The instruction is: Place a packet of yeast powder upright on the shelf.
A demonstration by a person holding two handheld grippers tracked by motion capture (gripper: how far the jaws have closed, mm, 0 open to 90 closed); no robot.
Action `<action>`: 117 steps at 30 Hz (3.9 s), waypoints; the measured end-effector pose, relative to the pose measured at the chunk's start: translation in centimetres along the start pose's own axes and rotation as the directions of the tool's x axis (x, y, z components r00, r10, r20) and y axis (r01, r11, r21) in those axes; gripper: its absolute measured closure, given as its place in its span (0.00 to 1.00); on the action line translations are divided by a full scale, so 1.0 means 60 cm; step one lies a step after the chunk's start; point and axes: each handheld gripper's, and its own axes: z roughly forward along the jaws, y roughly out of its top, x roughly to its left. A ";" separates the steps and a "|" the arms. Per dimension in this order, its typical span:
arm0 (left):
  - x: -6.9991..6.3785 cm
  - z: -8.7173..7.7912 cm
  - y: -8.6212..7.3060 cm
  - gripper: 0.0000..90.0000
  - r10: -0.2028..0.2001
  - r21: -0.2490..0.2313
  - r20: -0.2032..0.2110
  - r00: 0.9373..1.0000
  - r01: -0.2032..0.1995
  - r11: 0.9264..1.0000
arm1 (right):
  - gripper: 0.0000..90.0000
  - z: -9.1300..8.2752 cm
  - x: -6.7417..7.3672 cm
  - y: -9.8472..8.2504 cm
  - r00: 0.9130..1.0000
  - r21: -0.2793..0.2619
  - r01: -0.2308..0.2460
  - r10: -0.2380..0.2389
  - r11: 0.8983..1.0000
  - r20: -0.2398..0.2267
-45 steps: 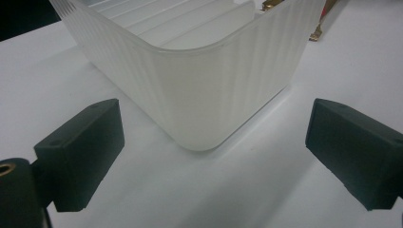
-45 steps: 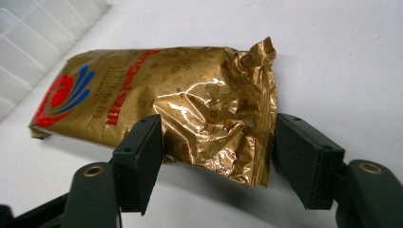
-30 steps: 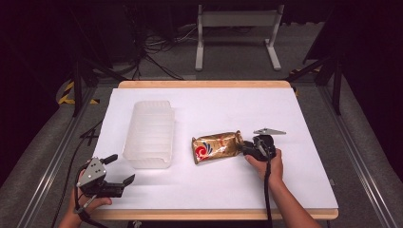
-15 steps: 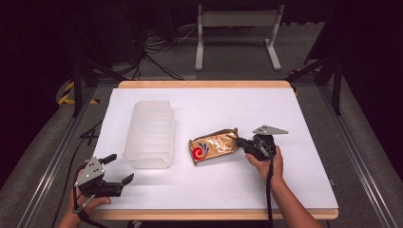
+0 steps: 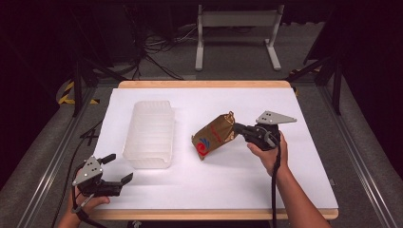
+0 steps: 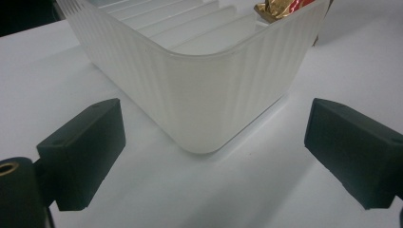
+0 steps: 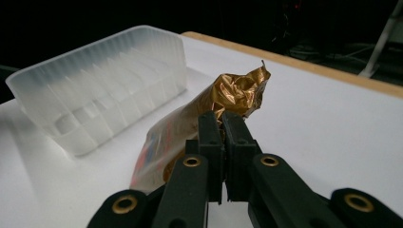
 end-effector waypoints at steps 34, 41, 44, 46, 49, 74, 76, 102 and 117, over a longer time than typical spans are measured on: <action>0.008 -0.010 -0.004 0.08 -0.040 -0.025 -0.016 0.999 0.040 0.999 | 0.98 0.019 0.064 0.139 0.931 -0.089 0.273 -0.286 0.958 -0.228; 0.008 -0.010 -0.005 0.08 -0.041 -0.022 -0.016 0.999 0.041 0.999 | 0.98 0.031 0.082 0.166 0.910 -0.107 0.307 -0.324 0.946 -0.259; 0.008 -0.009 -0.005 0.08 -0.041 -0.021 -0.018 0.999 0.040 0.999 | 0.98 0.036 0.089 0.174 0.900 -0.114 0.318 -0.338 0.941 -0.276; 0.008 -0.009 -0.006 0.08 -0.040 -0.019 -0.020 0.999 0.040 0.999 | 0.98 0.040 0.094 0.179 0.891 -0.120 0.330 -0.351 0.936 -0.286; 0.009 -0.010 -0.007 0.08 -0.046 -0.021 -0.017 0.999 0.046 0.999 | 0.98 0.046 0.101 0.185 0.884 -0.123 0.341 -0.362 0.932 -0.296; 0.005 -0.010 -0.008 0.08 -0.029 -0.008 -0.032 0.999 0.028 1.000 | 0.98 0.135 0.146 0.226 0.838 -0.114 0.402 -0.415 0.909 -0.355; 0.006 -0.011 -0.009 0.08 -0.030 -0.014 -0.030 0.999 0.029 0.999 | 0.98 0.145 0.146 0.230 0.836 -0.116 0.403 -0.417 0.908 -0.357; 0.005 -0.016 -0.013 0.08 -0.033 -0.007 -0.011 0.999 0.033 0.999 | 0.98 0.252 0.134 0.275 0.772 -0.087 0.491 -0.479 0.867 -0.417; 0.006 -0.017 -0.014 0.08 -0.040 -0.015 -0.002 0.999 0.040 0.999 | 0.96 0.295 0.155 0.246 0.716 -0.053 0.543 -0.495 0.838 -0.491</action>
